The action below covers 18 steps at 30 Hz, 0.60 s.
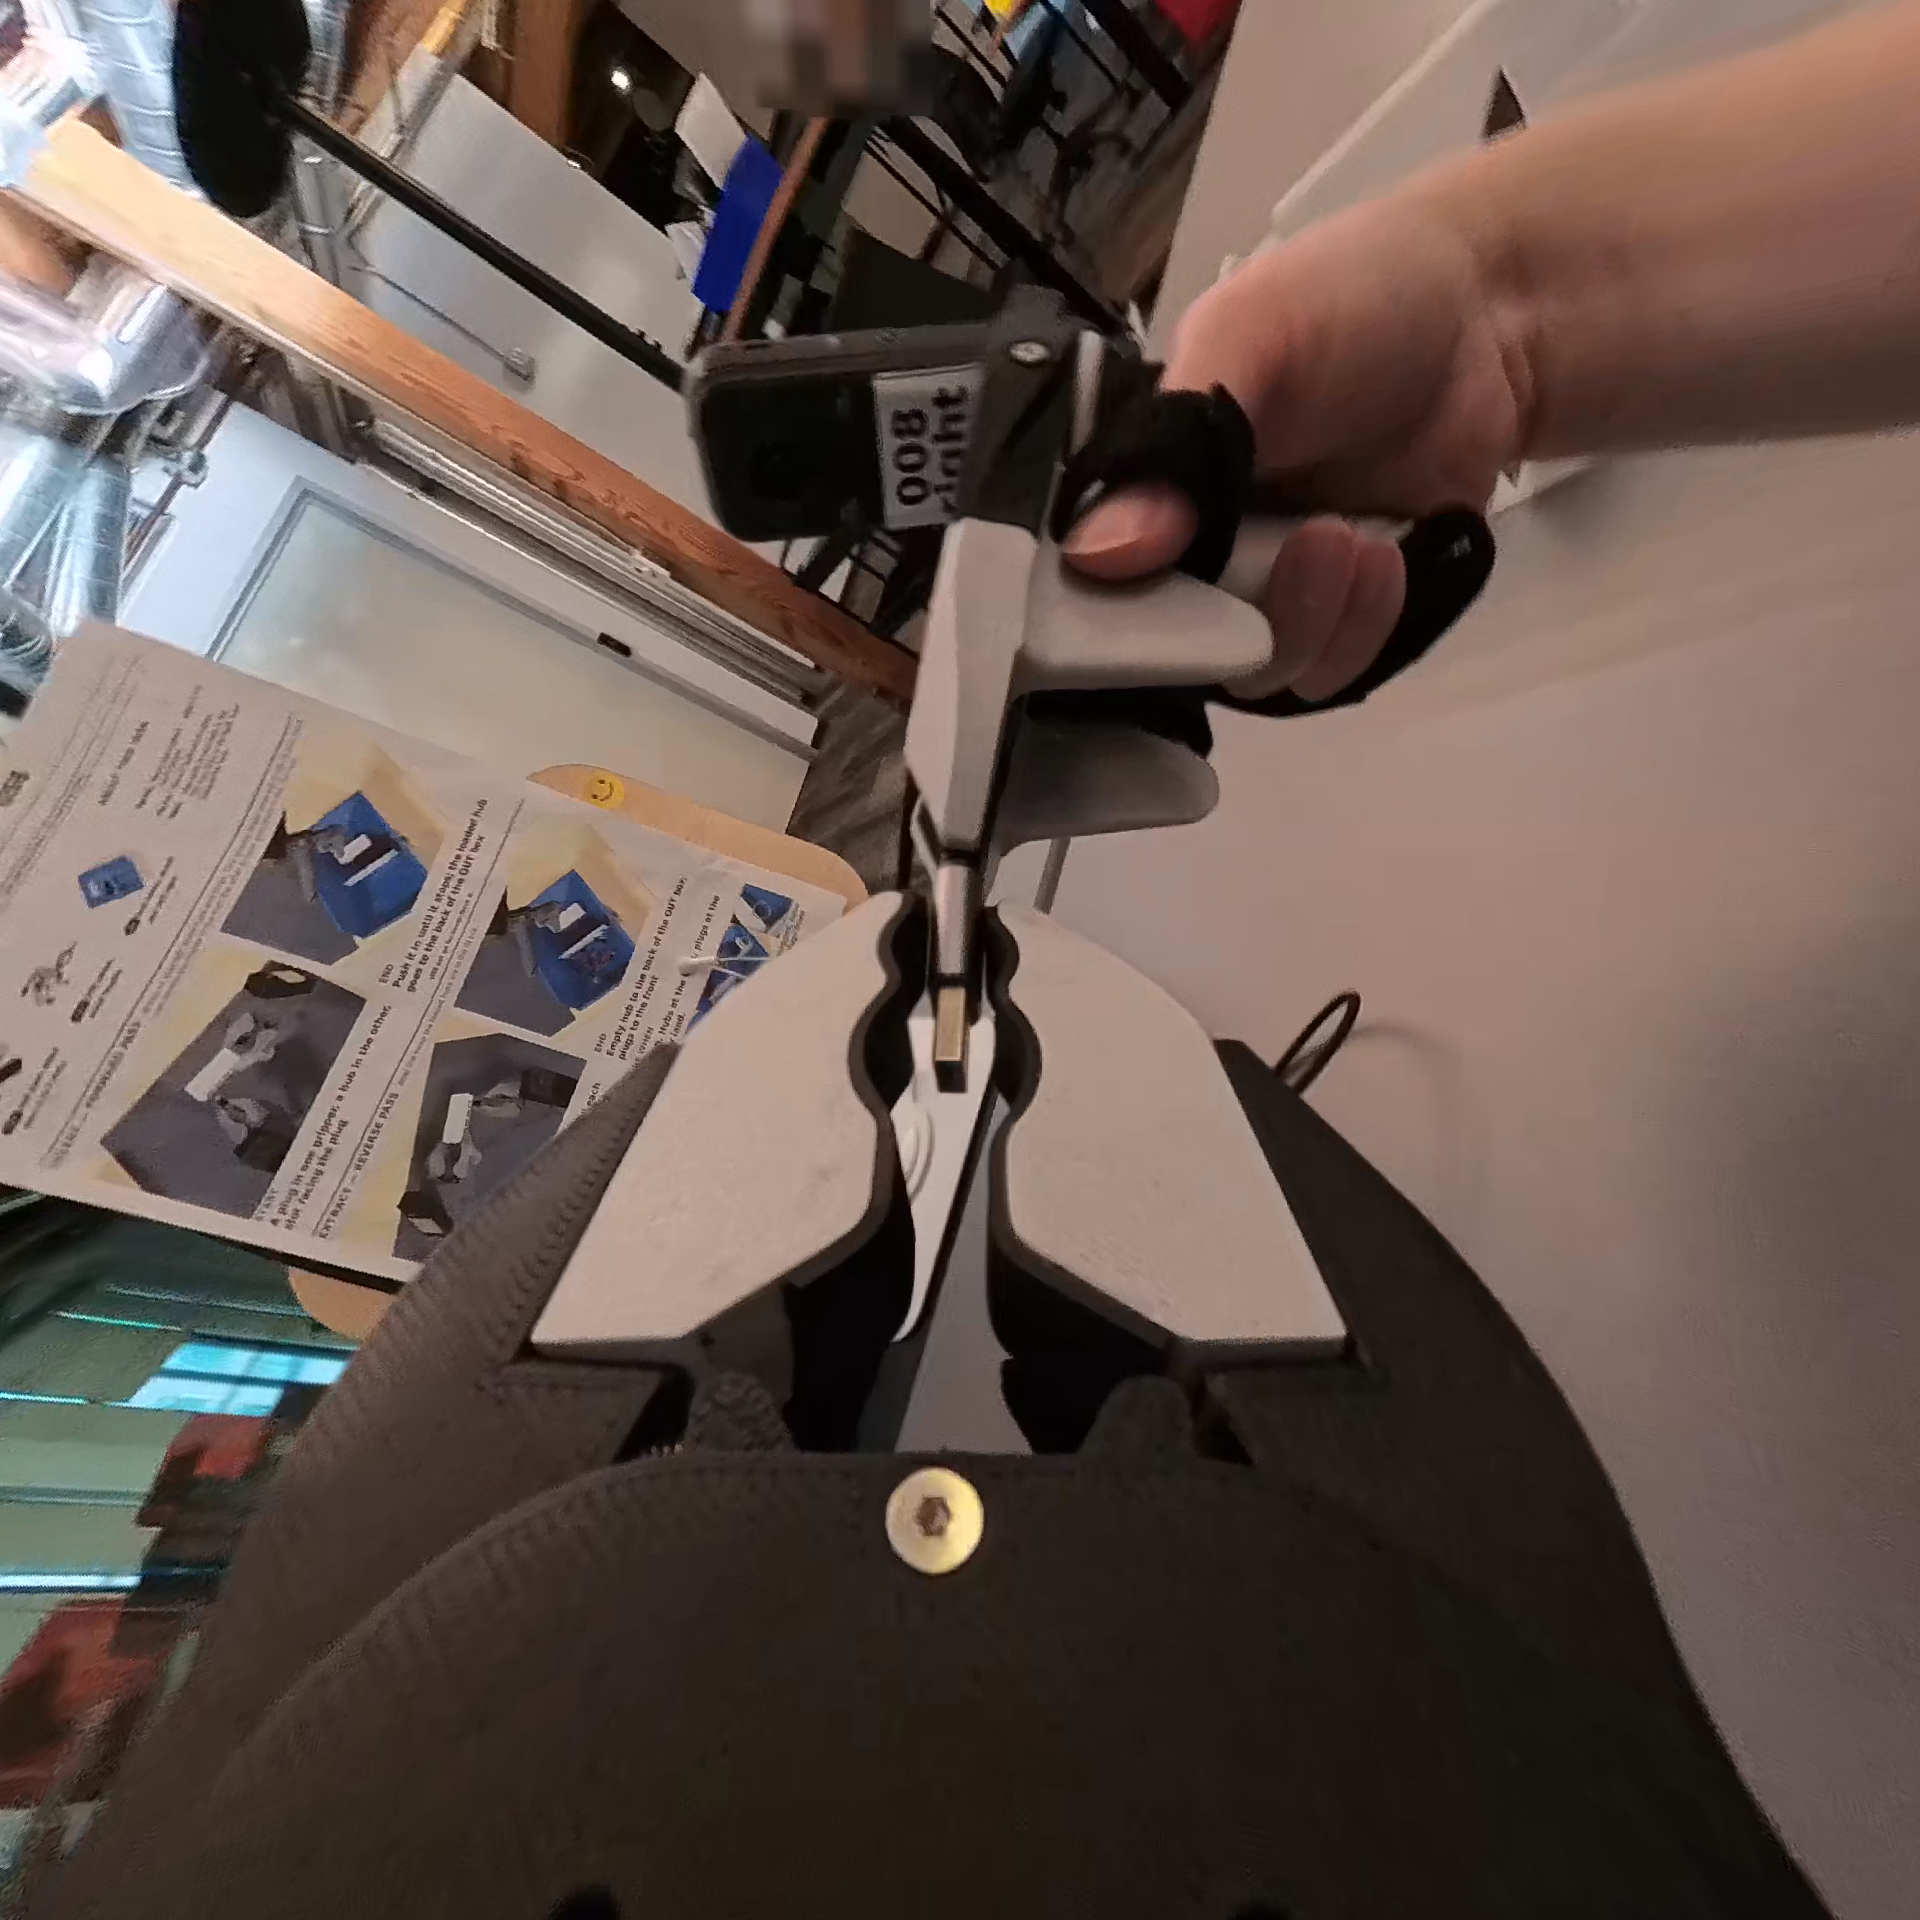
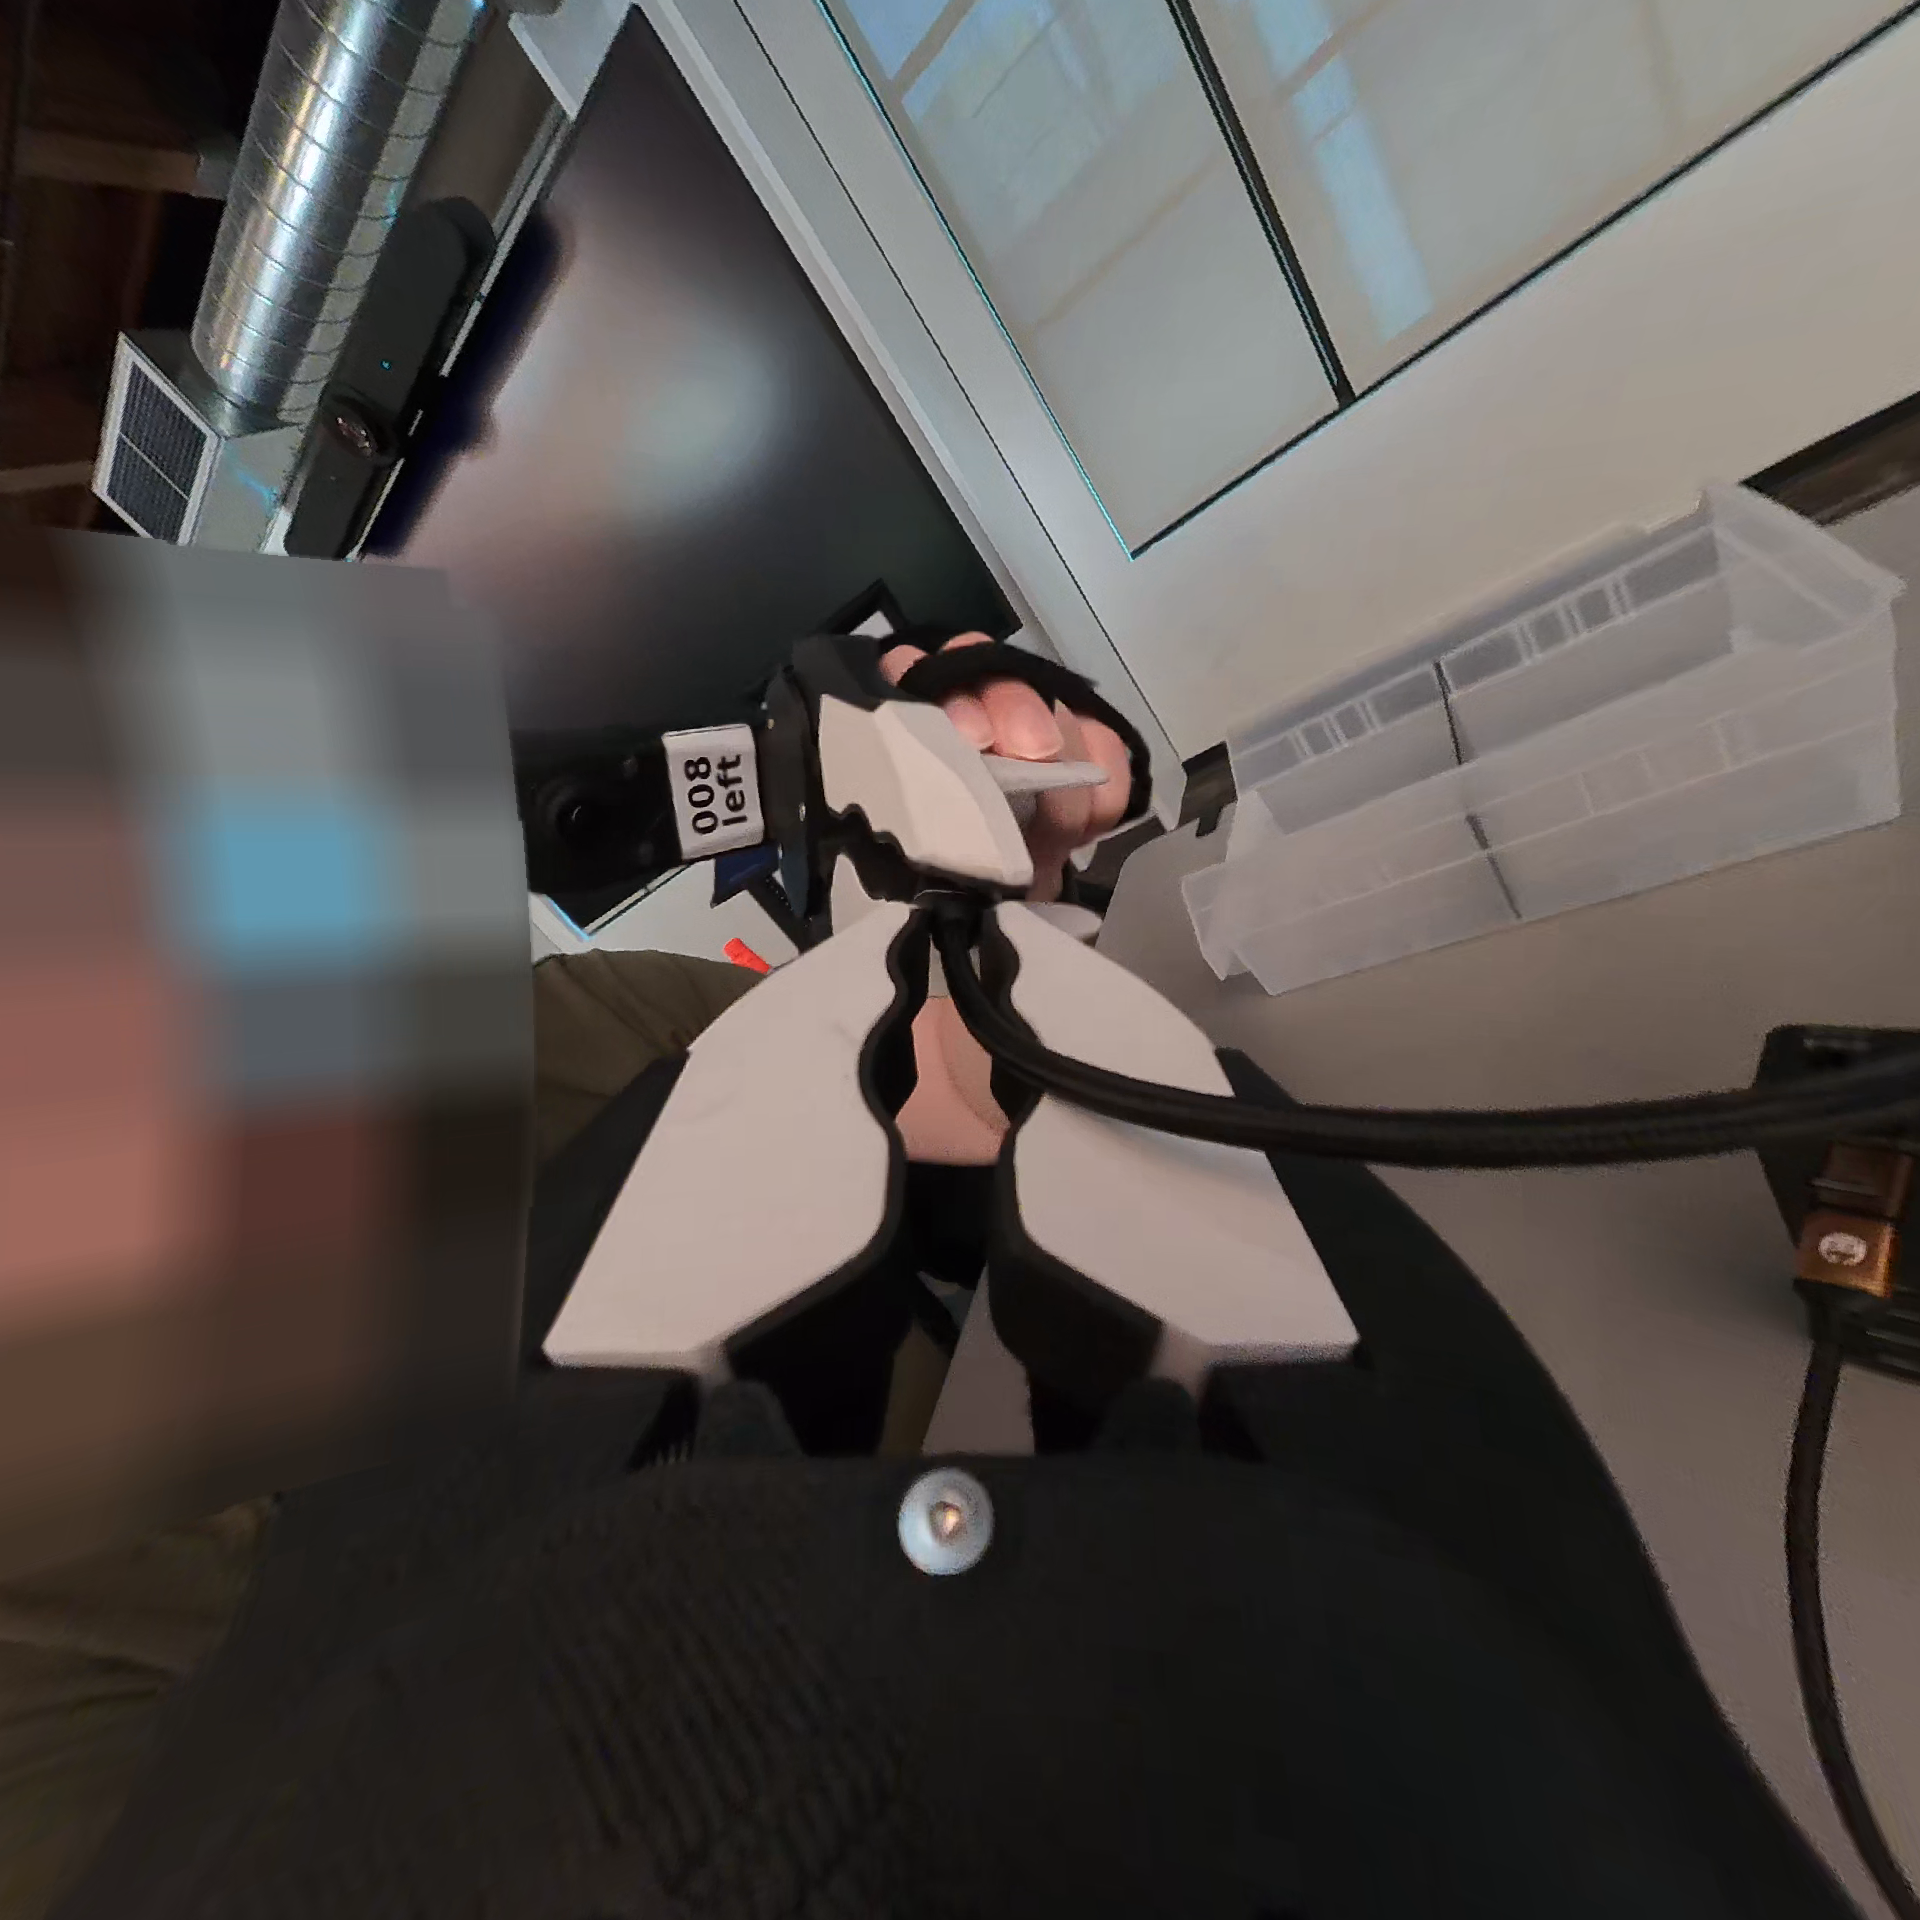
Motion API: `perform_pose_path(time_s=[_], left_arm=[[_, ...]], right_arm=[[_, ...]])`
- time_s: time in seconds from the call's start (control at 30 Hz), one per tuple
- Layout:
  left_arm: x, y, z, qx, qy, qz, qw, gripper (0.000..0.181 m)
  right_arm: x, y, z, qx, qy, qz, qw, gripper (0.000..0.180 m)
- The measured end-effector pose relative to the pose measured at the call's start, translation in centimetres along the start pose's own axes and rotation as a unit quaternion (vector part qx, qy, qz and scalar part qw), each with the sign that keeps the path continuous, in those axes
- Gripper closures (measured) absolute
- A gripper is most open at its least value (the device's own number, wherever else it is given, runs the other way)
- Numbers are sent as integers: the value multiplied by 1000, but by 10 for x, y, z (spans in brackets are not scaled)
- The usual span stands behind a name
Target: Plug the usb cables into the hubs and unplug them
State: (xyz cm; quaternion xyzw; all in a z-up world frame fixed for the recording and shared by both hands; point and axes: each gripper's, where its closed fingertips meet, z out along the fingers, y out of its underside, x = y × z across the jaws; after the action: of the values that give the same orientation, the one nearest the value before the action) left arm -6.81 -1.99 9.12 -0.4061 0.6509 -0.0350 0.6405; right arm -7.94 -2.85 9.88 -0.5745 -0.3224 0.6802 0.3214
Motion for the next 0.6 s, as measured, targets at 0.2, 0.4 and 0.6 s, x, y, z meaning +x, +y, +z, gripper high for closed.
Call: perform_pose_path(time_s=[0.2,0.4,0.6], left_arm=[[-24,-13,-22,68,1,-104,992,151],[-56,23,-27,48,-28,-211,976,143],[-40,61,-20,38,3,-364,931,125]], right_arm=[[1,-21,-18,40,100,-217,970,171],[-21,-46,-38,94,191,-401,891,170],[-40,-57,-53,104,253,-482,832,171]])
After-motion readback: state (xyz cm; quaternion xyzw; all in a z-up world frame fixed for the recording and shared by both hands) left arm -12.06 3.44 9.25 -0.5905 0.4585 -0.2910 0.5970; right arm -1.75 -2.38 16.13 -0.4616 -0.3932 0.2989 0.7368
